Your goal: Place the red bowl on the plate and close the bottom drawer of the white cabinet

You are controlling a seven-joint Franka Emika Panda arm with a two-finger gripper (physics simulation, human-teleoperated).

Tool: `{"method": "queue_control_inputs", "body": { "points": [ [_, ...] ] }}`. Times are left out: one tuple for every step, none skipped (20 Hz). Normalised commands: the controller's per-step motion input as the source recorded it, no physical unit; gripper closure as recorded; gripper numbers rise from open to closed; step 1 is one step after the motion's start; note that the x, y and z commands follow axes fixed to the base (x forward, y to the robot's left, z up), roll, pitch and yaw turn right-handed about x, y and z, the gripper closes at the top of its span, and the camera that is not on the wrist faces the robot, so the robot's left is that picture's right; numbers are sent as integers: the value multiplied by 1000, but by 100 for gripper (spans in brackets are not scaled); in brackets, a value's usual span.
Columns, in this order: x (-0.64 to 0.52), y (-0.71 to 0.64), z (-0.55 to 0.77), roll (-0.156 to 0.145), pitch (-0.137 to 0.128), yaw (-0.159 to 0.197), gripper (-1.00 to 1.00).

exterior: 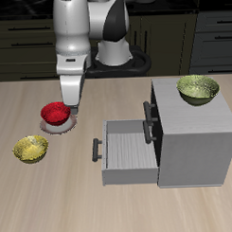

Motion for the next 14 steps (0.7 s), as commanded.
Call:
{"method": "queue_control_inputs", "body": {
  "points": [
    [27,47,-128,-1,26,-59,-100],
    [40,11,-94,8,-1,-37,-100],
    [17,53,-177,14,-14,39,-100],
    [56,-39,-224,37,-93,112,-100],
    [109,95,-397,33,47,26,-100],
    [55,124,-378,28,88,-19,-100],
    [76,15,-225,34,2,58,-100],
    [132,209,-317,51,13,-80,-100],
    [52,108,-186,18,-19,29,-100],
    [61,141,-215,61,-9,69,-100],
    [100,242,-299,71,45,-32,-100],
    [99,118,-141,18,5,-25,-100],
    [55,285,-207,61,-20,-5,-100],
    [70,132,-164,31,-1,-34,-100]
  ]
}}
